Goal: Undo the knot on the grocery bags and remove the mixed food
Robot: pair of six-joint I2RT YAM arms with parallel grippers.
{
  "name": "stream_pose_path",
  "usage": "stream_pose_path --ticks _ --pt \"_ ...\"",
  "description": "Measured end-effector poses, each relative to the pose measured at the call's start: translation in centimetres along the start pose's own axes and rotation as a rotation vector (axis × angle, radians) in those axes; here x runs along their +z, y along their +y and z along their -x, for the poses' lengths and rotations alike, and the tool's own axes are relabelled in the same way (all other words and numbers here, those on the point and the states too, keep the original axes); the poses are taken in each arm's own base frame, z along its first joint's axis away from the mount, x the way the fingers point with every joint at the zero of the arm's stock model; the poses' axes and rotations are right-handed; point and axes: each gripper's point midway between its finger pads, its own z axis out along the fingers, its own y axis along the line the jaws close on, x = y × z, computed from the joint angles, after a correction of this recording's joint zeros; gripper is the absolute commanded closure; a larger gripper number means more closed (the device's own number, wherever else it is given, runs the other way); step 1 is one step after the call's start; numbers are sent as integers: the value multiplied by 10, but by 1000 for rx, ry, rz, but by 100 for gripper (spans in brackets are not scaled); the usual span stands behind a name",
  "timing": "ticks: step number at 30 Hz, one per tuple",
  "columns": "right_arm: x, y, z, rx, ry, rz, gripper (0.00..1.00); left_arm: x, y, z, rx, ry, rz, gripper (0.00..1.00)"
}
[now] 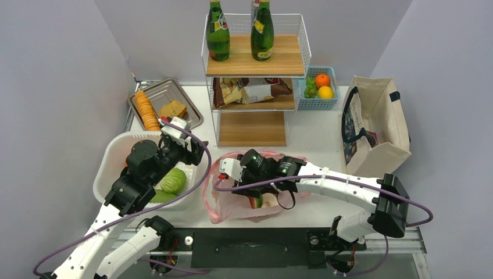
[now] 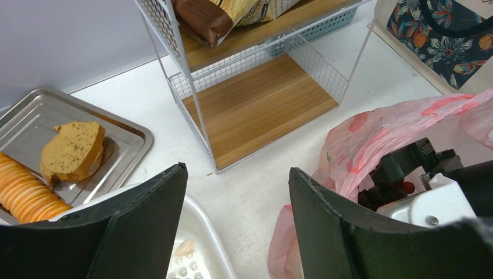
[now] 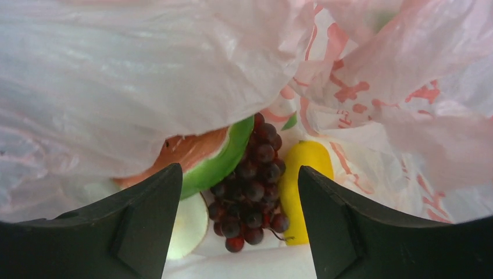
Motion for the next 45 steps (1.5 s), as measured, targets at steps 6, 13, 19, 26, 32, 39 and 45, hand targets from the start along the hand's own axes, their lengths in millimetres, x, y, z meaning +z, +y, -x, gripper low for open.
stream_pose_path --ticks 6,13,19,26,32,39,45 --pt "22 5 -2 112 -17 1 33 -2 5 -4 -21 1 21 37" --pt "49 15 -29 165 28 14 36 -6 9 -2 -26 -10 36 37" --pt "63 7 -57 203 76 -3 68 -6 9 -7 -28 0 37 37" --pt "59 6 -57 197 74 -5 100 -1 9 -13 -28 23 34 37" --pt "25 -1 -43 198 43 -22 100 2 9 -16 -23 37 31 36" --pt "-23 -18 -51 221 27 -90 100 -1 2 -15 29 29 -19 35" --pt "-53 -21 -62 231 35 -111 100 -3 -9 -18 57 38 -92 35"
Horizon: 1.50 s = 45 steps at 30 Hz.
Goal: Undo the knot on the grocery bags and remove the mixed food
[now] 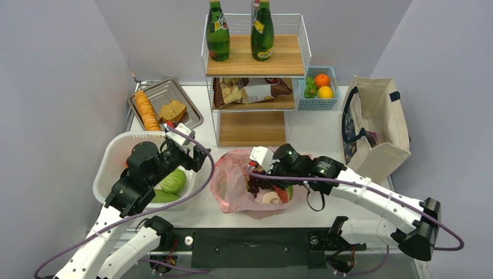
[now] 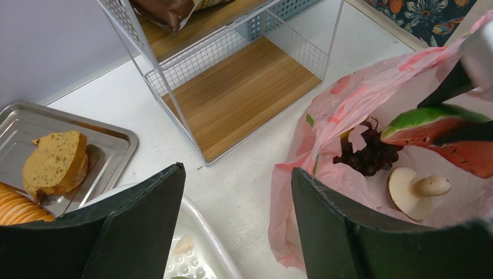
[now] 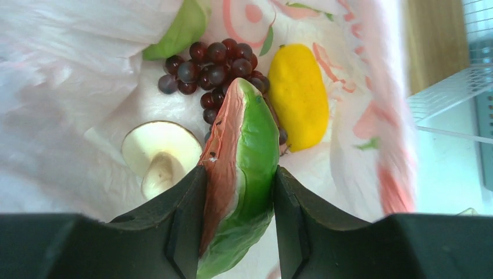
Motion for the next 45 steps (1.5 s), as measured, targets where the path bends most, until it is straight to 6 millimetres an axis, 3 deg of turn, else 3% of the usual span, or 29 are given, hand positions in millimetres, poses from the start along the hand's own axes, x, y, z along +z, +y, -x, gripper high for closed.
stream_pose_path --ticks 3,9,12,17,23,26,31,32,39,45 --pt "-26 -4 17 8 -82 -7 100 1 -3 0 4 2 -20 35" --pt "-112 -37 81 44 -385 -129 100 8 -2 -7 17 32 -23 35" --pt "-152 -60 91 95 -482 -216 100 13 -2 -13 21 57 -25 35" --pt "-206 -117 81 225 -543 -458 100 22 -1 -23 37 97 -30 35" --pt "-238 -183 19 506 -450 -784 100 27 1 -29 56 124 -34 35" --pt "-239 -217 -5 630 -358 -875 100 29 1 -30 61 133 -35 35" --pt "-229 -313 -10 764 -309 -932 100 30 2 -28 63 133 -30 35" --pt "-217 -337 -11 778 -304 -924 100 30 3 -28 62 133 -25 35" --pt "-137 -431 -9 854 -326 -890 100 23 11 -28 57 135 17 35" --pt "-87 -470 -18 888 -328 -941 100 15 19 -30 60 146 60 35"
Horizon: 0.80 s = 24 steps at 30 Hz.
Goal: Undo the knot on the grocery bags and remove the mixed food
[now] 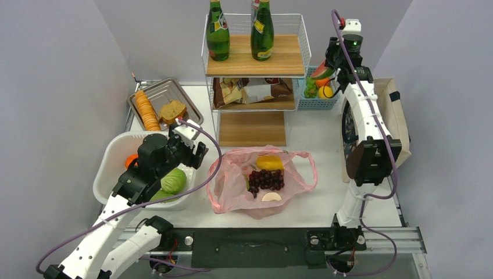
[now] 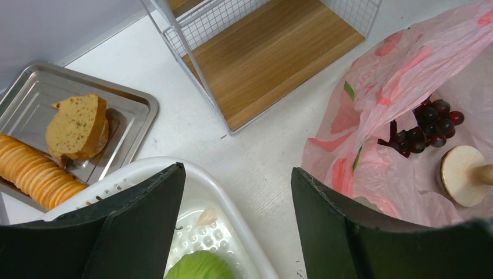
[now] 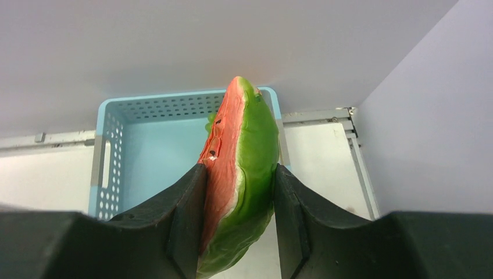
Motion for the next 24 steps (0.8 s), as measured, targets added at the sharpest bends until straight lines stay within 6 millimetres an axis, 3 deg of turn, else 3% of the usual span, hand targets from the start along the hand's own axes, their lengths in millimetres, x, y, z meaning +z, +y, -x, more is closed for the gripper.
stream_pose_path --ticks 9,13,16,17,20,24 --pt "63 19 -20 69 -56 -18 100 -5 2 -8 -2 54 9 35" --pt "89 31 -41 76 -51 -34 99 -7 3 -5 -6 65 11 35" --pt "104 43 -58 76 -42 -56 85 -9 2 -4 -10 69 6 35" --pt "110 47 -64 80 -42 -62 74 -10 1 -3 -10 68 2 35" --pt "119 56 -78 77 -31 -65 57 -13 1 -2 -10 72 -2 35" --pt "127 60 -84 84 -41 -64 38 -14 0 -2 -9 77 -6 35"
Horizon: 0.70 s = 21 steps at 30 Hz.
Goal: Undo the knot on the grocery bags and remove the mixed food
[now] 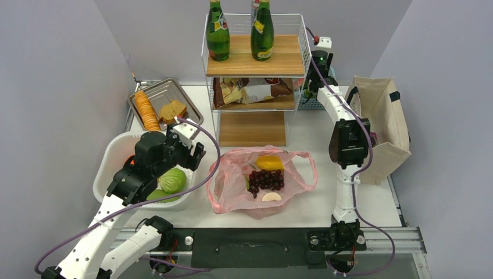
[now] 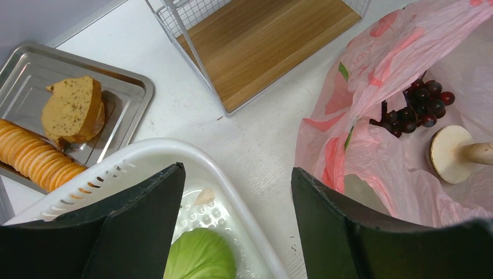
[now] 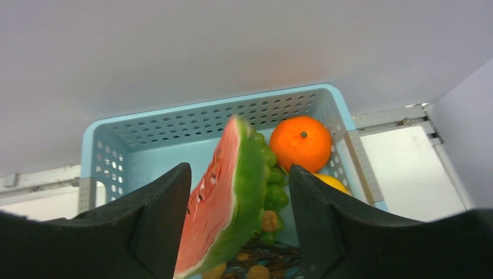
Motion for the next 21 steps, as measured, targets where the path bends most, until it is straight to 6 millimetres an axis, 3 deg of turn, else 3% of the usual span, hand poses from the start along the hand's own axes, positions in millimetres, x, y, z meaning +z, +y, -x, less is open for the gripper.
stream_pose_path --ticks 4,8,11,15,19,21 --pt "1 -3 4 11 -11 9 25 -1 -6 1 12 -4 -38 34" --pt "-1 -6 7 21 -2 28 25 -2 -18 4 39 -21 -109 34" --pt "-16 -15 10 37 20 33 25 -3 -30 7 72 -43 -188 35" --pt "-65 -38 17 81 54 48 26 -3 -47 11 121 -79 -285 35" --pt "-135 -53 50 121 17 140 27 3 -67 11 195 -104 -382 37" --pt "-178 -51 70 117 -18 223 27 5 -78 8 237 -103 -424 38"
